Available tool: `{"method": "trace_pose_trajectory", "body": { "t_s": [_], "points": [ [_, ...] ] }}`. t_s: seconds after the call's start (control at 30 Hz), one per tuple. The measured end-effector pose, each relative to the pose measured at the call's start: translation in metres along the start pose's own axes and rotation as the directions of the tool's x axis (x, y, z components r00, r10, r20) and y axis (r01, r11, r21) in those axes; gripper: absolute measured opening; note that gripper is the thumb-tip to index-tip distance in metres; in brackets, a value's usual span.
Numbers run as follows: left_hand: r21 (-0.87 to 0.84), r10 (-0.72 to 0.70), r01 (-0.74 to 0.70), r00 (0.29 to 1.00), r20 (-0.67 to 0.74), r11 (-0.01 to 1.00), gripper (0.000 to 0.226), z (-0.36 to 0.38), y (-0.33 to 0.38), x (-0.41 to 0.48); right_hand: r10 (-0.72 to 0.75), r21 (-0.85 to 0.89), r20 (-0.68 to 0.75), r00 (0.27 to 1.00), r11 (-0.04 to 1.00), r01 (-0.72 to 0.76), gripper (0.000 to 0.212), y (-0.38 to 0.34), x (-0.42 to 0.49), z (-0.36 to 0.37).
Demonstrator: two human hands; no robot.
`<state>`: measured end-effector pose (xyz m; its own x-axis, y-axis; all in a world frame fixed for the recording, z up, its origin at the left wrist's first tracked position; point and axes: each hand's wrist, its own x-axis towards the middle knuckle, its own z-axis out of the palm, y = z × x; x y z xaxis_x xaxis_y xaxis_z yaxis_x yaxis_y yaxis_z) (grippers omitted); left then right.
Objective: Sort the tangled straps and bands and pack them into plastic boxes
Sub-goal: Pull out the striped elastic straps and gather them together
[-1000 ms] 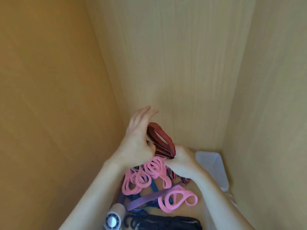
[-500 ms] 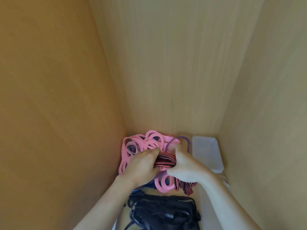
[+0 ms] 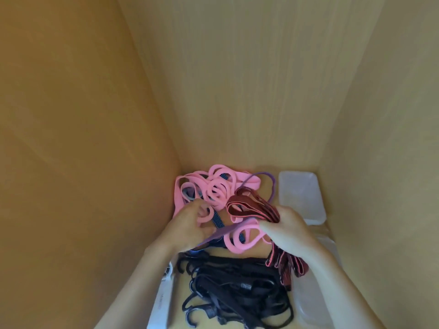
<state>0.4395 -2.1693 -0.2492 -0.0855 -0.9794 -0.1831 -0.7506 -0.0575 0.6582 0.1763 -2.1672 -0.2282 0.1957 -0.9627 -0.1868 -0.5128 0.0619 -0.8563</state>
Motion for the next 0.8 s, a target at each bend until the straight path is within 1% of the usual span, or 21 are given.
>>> {"method": "trace_pose_trajectory", "body": {
  "t_s": [0.03,0.07,0.1,0.17,0.23,0.3,0.33,0.37,0.43,0.47,0.5,0.57,0.63,0.73,0.8],
  "points": [
    [-0.017,-0.052,0.051,0.999,-0.01,0.999,0.037,0.001,-0.007,0.002,0.027,0.069,-0.047,0.999,0.997,-0.024,0.015,0.003,-0.002,-0.005],
    [0.008,-0.083,0.083,0.996,-0.011,0.997,0.032,0.004,-0.011,0.004,0.058,0.128,-0.096,0.994,0.991,-0.045,0.024,0.007,0.0,-0.01],
    [0.058,-0.101,0.101,0.995,0.0,0.993,0.03,0.008,-0.014,0.006,0.082,0.174,-0.115,0.99,0.983,-0.061,0.034,0.01,0.0,-0.015],
    [0.17,-0.119,0.112,0.992,0.034,0.979,0.035,0.018,-0.014,0.009,0.103,0.207,-0.147,0.984,0.976,-0.071,0.043,0.014,0.002,-0.019],
    [0.29,-0.122,0.099,0.991,0.062,0.952,0.035,0.026,-0.012,0.012,0.127,0.264,-0.159,0.979,0.961,-0.082,0.045,0.017,0.004,-0.02],
    [0.448,-0.11,0.048,0.987,0.114,0.893,0.025,0.033,-0.009,0.017,0.143,0.31,-0.167,0.976,0.947,-0.086,0.042,0.021,0.006,-0.02],
    [0.499,-0.122,0.034,0.982,0.145,0.866,0.023,0.038,-0.01,0.02,0.151,0.324,-0.167,0.974,0.942,-0.09,0.038,0.022,0.006,-0.02],
    [0.516,-0.145,0.037,0.975,0.171,0.856,0.026,0.042,-0.011,0.022,0.153,0.339,-0.168,0.974,0.937,-0.089,0.036,0.023,0.007,-0.019],
    [0.484,-0.187,0.067,0.961,0.204,0.873,0.027,0.049,-0.014,0.027,0.154,0.354,-0.168,0.974,0.931,-0.087,0.04,0.024,0.007,-0.018],
    [0.448,-0.199,0.085,0.957,0.212,0.89,0.022,0.05,-0.016,0.029,0.157,0.355,-0.155,0.975,0.93,-0.094,0.042,0.025,0.007,-0.017],
    [0.393,-0.199,0.102,0.956,0.215,0.914,0.018,0.05,-0.018,0.032,0.162,0.359,-0.154,0.975,0.928,-0.098,0.044,0.026,0.007,-0.016],
    [0.216,-0.176,0.132,0.965,0.197,0.967,0.017,0.046,-0.018,0.037,0.179,0.369,-0.165,0.97,0.923,-0.107,0.046,0.028,0.007,-0.015],
    [0.065,-0.149,0.142,0.98,0.131,0.988,0.005,0.039,-0.013,0.041,0.191,0.394,-0.191,0.963,0.914,-0.103,0.04,0.03,0.008,-0.014],
    [-0.041,-0.114,0.114,0.993,-0.012,0.993,0.017,0.024,0.006,0.046,0.225,0.451,-0.204,0.953,0.885,-0.113,0.021,0.028,0.01,-0.014],
    [-0.086,-0.077,0.071,0.994,-0.076,0.994,0.024,0.011,0.023,0.048,0.269,0.507,-0.191,0.944,0.85,-0.14,0.022,0.026,0.014,-0.013]
  ]
}}
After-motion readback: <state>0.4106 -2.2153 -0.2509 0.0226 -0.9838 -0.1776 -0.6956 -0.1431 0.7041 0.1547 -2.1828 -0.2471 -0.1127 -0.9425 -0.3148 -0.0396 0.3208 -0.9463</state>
